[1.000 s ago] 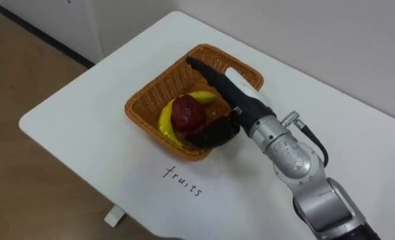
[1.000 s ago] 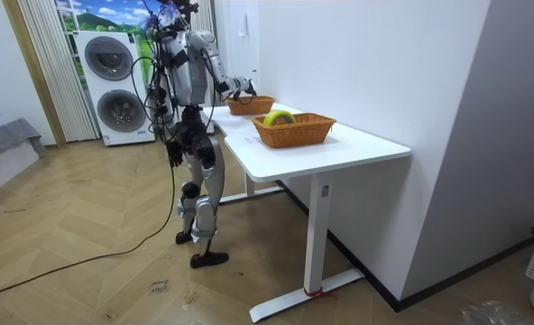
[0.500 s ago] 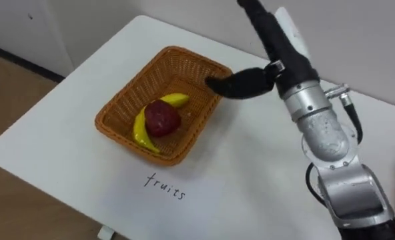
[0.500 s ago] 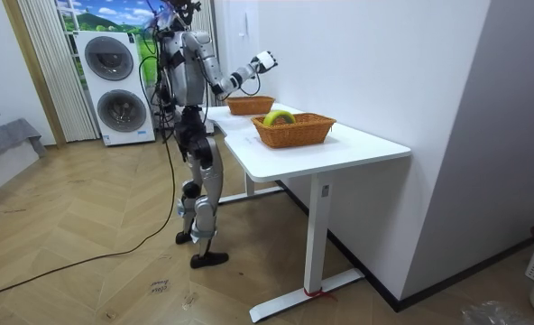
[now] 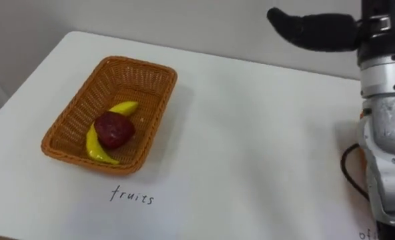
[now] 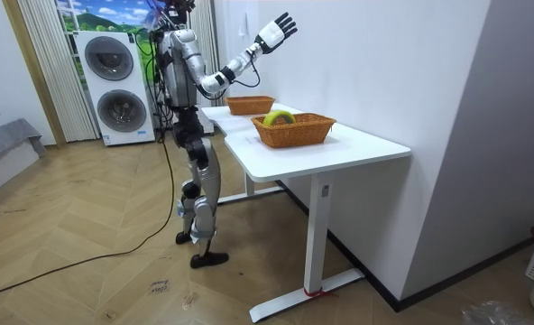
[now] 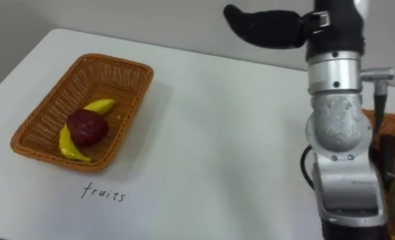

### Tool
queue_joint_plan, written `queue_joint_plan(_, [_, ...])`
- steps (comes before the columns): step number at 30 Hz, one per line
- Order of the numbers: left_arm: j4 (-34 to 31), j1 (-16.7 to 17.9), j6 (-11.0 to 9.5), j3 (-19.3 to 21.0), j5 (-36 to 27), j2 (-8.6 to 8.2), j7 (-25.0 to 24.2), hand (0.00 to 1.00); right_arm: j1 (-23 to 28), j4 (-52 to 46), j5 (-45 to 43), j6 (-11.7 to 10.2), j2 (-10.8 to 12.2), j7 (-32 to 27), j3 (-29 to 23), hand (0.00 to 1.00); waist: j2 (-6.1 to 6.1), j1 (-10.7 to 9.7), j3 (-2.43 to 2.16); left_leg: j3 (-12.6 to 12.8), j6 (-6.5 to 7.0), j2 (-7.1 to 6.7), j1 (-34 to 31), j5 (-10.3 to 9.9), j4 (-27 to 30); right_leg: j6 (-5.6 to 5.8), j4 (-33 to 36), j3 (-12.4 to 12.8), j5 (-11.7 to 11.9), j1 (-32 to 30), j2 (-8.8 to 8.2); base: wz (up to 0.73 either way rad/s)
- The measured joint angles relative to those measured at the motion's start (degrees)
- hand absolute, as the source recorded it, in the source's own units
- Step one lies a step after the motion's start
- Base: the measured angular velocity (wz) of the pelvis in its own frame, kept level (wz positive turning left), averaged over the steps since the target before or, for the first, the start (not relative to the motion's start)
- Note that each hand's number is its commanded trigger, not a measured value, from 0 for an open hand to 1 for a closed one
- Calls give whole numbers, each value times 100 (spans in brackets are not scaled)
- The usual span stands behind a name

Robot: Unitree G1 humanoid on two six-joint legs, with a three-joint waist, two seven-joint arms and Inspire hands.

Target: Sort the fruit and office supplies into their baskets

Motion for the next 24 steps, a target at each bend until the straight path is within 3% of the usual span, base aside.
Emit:
queue_joint_plan(3, [34,148,0,1,-66,-3,-1,0,284,-1,65,-65,-7,-248,-249,0,15,-154,-25,132,-27,50,156,-17,-71,-1,3,100,-1,63,62,-20])
queue_joint_plan(6, [120,236,-16,16,-171,-18,-2,0,528,0,101,-72,-9,-413,-628,0,35,-428,-14,196,-29,49,181,-20,-89,-2,5,139,0,60,65,-13])
queue_joint_plan(11, [292,285,-181,268,-184,-13,-16,0,789,54,251,-83,-20,-1032,-1470,0,38,-668,-7,359,-22,58,209,-46,-100,-4,25,293,1,4,93,-17])
queue_joint_plan(17, [511,449,-409,509,-289,28,2,0,1400,51,1117,-476,-269,-2155,-2333,0,-105,-922,1,607,-36,84,264,-78,-119,-10,68,502,-4,-88,153,-21])
queue_joint_plan(22, [560,522,-535,482,-516,58,27,0,1952,51,2004,-843,-264,-2879,-2685,0,-137,-1101,-5,675,-29,89,303,-126,-122,-8,50,592,-3,-79,178,-9])
queue_joint_plan(24, [542,523,-538,439,-582,118,30,0,2230,52,2398,-971,-185,-3150,-2752,0,-142,-1123,-29,716,-35,107,309,-148,-121,-8,50,622,-2,-84,200,-12])
